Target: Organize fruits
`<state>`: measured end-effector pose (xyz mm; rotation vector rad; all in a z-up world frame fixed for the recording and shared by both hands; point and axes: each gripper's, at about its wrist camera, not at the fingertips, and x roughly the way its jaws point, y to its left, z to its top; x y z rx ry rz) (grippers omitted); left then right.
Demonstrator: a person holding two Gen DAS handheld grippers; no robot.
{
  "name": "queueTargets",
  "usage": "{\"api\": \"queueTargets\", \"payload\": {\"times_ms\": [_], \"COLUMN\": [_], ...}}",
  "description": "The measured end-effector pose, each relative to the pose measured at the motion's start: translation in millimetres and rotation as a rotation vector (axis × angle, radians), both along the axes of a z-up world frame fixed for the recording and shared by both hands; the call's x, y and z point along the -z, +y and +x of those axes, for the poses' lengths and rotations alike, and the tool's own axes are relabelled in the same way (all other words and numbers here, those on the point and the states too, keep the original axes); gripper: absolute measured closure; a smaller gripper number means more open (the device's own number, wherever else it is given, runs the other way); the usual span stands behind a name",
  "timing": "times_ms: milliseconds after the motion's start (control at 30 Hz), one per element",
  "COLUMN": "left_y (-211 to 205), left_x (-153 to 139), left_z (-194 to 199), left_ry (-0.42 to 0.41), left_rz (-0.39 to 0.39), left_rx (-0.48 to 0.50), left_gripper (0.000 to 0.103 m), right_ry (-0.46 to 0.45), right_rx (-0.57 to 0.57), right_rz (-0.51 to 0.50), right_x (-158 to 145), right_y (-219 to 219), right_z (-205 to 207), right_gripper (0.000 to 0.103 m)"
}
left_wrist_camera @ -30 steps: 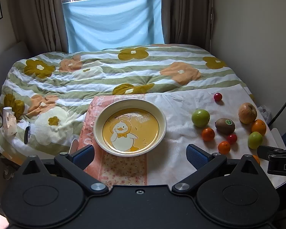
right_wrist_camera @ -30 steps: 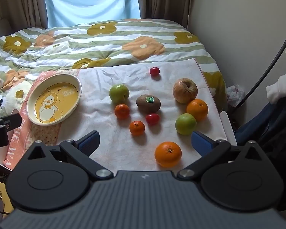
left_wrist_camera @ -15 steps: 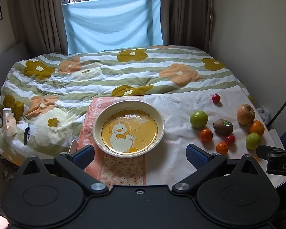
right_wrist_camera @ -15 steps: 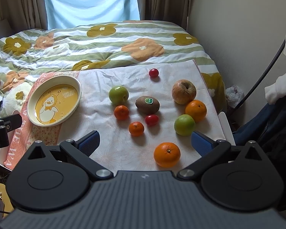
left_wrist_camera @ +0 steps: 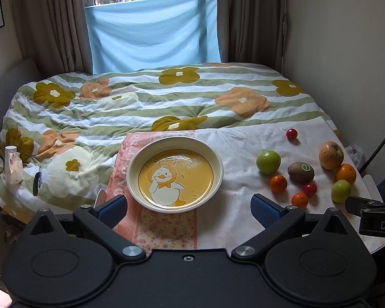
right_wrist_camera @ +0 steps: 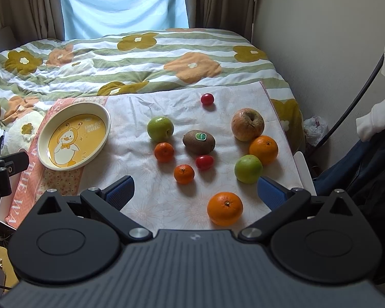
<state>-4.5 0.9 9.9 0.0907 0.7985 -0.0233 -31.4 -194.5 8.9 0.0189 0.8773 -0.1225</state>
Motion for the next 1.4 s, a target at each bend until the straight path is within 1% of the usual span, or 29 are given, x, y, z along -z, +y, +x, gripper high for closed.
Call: {"api": "queueTargets", "payload": {"times_ms": [967,1000,1133,1200,1333,1400], "left_y": [0,-1,-1,-2,-5,-6], "left_x": [1,-1,-2,-3,-1,0], "left_z": [-1,0,0,1,3,5], "left_ry": [-0.002,-0.002,-0.003,0.0,0.002,0.005], "left_rz": [-0.001,-0.001,-0.002,0.002,0.002,-0.009], "left_rx": [0.0,0.002,0.006,0.007,0.025,0.047], "left_gripper": [0.0,0.0,0.0,0.0,0.0,0.0], "right_ry": [-0.004,-0.005,-0.004,-0.003,-0.004,-0.005], "right_rx": [0.005,0.004,0.006,0.013,0.035,0.052], "right_rz": [0.002,0.002,0.001,0.004,0.002,-0.004], "right_x": [1,-2,-1,-10,-11,-7], "right_y": [3,0,1,-1,-6,-11], "right_z": [-1,-1,0,0,1,0], "right_gripper": [0.0,0.0,0.0,0.0,0.0,0.0]}}
